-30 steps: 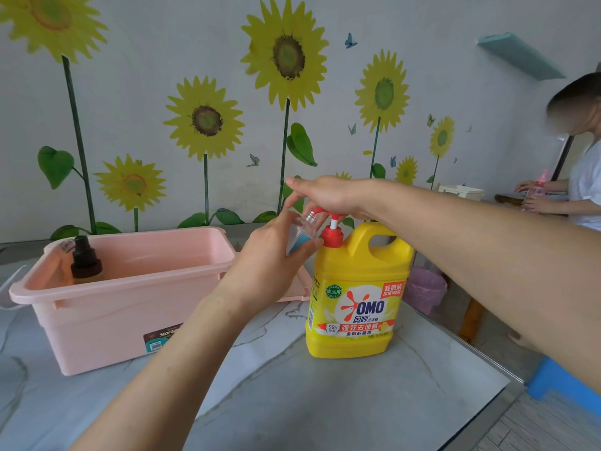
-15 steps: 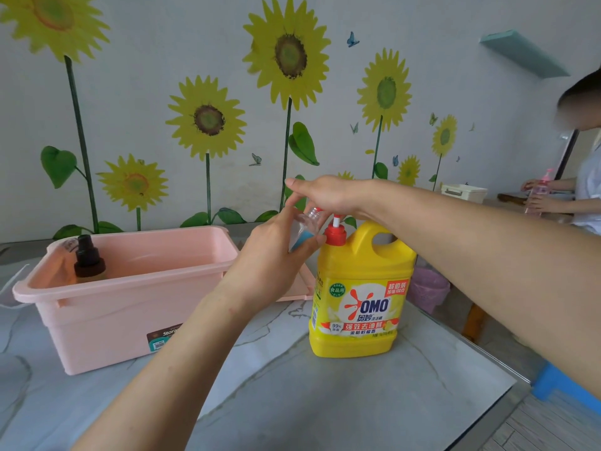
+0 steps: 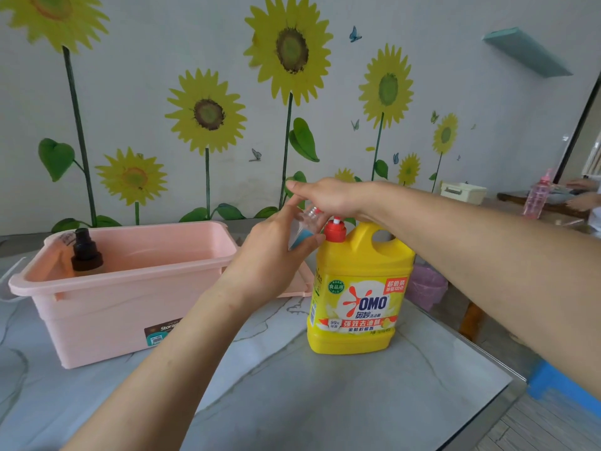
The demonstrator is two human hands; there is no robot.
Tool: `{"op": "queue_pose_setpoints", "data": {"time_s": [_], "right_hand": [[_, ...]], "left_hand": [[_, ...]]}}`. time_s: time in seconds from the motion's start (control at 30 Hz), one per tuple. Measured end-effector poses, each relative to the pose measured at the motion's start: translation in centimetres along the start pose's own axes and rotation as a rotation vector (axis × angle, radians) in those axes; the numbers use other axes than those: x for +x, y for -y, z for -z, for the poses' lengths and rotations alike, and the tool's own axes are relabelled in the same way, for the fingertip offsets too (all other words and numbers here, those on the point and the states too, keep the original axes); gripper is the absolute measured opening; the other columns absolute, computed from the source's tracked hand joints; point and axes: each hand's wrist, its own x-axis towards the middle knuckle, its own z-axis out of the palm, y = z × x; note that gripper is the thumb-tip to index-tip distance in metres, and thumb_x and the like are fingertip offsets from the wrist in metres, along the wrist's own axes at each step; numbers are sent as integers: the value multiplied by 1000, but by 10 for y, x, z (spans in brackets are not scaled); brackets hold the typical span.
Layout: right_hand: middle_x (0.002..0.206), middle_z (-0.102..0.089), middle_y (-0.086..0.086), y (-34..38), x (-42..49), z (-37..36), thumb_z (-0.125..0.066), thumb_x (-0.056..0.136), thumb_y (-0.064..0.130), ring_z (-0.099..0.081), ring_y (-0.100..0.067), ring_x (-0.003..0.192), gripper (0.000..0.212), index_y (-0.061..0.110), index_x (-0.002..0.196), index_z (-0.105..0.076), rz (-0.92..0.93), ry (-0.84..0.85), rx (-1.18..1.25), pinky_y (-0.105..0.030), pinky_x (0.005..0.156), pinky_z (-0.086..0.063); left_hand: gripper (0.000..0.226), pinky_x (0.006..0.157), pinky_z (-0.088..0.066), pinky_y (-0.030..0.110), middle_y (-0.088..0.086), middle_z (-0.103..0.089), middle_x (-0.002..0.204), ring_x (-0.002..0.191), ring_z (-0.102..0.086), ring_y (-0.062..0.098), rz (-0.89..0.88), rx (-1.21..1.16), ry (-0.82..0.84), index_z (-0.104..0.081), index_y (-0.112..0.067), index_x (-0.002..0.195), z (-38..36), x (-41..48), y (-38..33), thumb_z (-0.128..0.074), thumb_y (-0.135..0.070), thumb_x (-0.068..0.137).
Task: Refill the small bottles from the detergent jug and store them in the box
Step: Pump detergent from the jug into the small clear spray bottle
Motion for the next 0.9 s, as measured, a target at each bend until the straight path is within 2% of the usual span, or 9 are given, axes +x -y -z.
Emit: {"op": "queue_pose_setpoints", "data": {"time_s": [0.1, 0.17, 0.23, 0.33, 0.5, 0.63, 0.7, 0.8, 0.9], "right_hand": [[135, -58, -12, 4, -1, 6, -22, 102, 63, -68, -22, 98, 60, 29, 131, -62, -2, 21, 36, -53, 110, -35], [144, -52, -13, 4, 0, 8, -21, 101, 63, -70, -19, 91, 61, 29, 133, -61, 14, 15, 79, -53, 111, -35], [139, -55, -13, 1, 1, 6, -23, 102, 61, -71, -22, 93, 60, 28, 131, -63, 15, -16, 100, -51, 111, -34], [122, -63, -12, 0, -1, 2, -23, 103, 59, -66, -24, 100, 58, 27, 131, -63, -3, -16, 47, -48, 102, -34], [141, -54, -12, 2, -1, 8, -22, 102, 61, -69, -19, 90, 59, 30, 133, -60, 16, 6, 104, -48, 104, -38], [134, -57, -11, -3, -1, 1, -24, 104, 58, -71, -23, 94, 56, 27, 130, -64, 12, -30, 85, -51, 111, -34], [134, -58, -12, 1, -1, 2, -24, 103, 58, -69, -22, 95, 56, 28, 129, -63, 4, -14, 34, -50, 107, -36], [143, -53, -11, 6, 0, 8, -23, 102, 61, -68, -17, 92, 57, 30, 132, -61, 8, 9, 54, -47, 100, -41], [141, -55, -12, 3, 2, 5, -25, 103, 60, -68, -17, 91, 56, 29, 131, -62, 16, -21, 67, -50, 106, -39]], "left_hand": [[47, 59, -35, 13, -18, -56, 93, 76, -50, 6, 13, -10, -6, -49, -21, 132, -1, -1, -2, -60, -47, 96], [41, 59, -34, 13, -12, -57, 97, 80, -51, 9, 20, -3, -8, -51, -22, 126, -1, 0, -3, -59, -47, 96], [46, 59, -37, 12, -14, -55, 97, 82, -51, 8, 9, 1, -11, -50, -21, 132, 0, 1, -4, -59, -46, 96], [56, 61, -37, 10, -14, -55, 100, 85, -52, 8, -3, 8, -9, -43, -21, 143, -1, -1, -4, -59, -47, 96], [40, 61, -37, 16, -11, -55, 100, 83, -52, 10, 24, 2, -3, -52, -21, 126, 1, 0, -5, -58, -47, 96], [50, 62, -36, 10, -16, -53, 100, 85, -51, 7, 8, 8, -6, -46, -22, 138, 1, 0, -5, -58, -46, 96], [54, 63, -37, 15, -15, -54, 101, 87, -54, 9, 10, 9, 6, -43, -22, 142, 1, -1, -5, -58, -47, 97], [44, 66, -38, 24, -12, -55, 103, 89, -55, 12, 38, -3, 11, -50, -22, 131, 1, -2, -6, -58, -47, 96], [42, 72, -39, 27, -12, -55, 103, 91, -54, 12, 33, 2, 7, -52, -20, 128, 1, -1, -7, -59, -46, 96]]}}
